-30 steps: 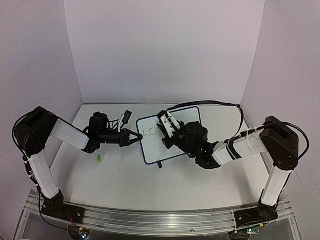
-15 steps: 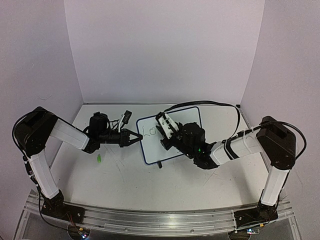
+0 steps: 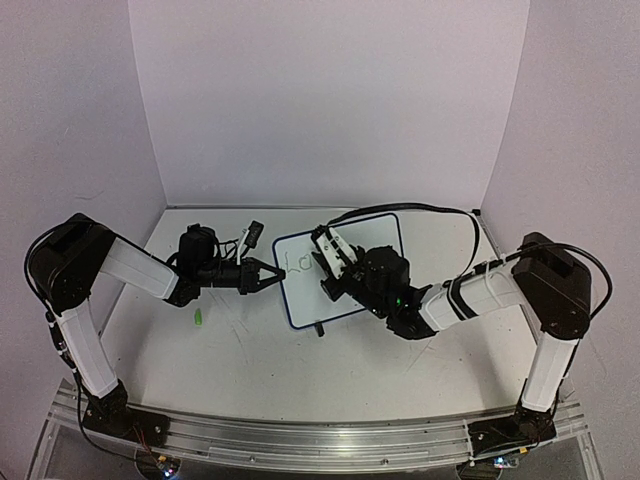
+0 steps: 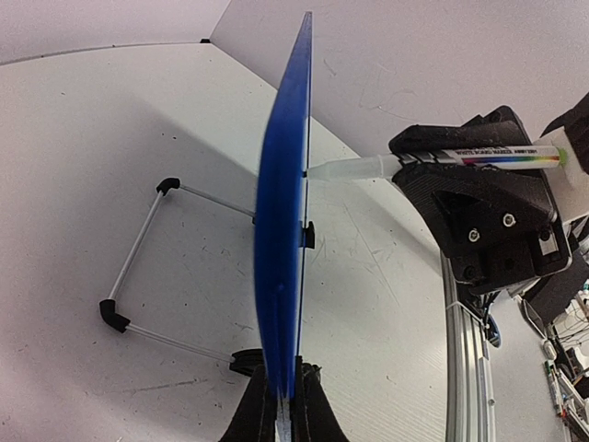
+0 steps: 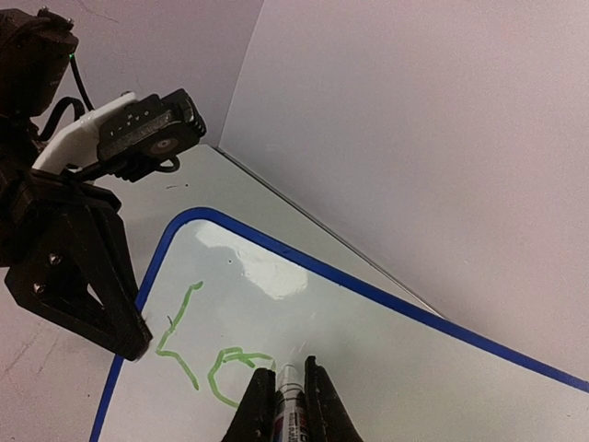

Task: Write a sentence on the whiteboard

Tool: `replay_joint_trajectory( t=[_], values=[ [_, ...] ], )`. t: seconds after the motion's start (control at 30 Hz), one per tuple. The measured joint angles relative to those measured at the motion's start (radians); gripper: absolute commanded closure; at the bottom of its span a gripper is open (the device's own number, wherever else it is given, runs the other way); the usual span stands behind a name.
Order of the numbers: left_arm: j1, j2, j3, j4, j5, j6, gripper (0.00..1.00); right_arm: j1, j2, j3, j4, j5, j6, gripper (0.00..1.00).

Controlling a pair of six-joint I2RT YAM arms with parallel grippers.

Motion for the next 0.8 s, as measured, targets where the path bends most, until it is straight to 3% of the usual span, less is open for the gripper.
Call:
replay_joint_trajectory(
  t=[0.8],
  values=[
    [0.000, 0.000, 0.006, -0.011, 0.000, 0.000, 1.00, 0.014, 0.000, -0.065, 0.023, 0.029, 0.021, 1.00]
  ],
)
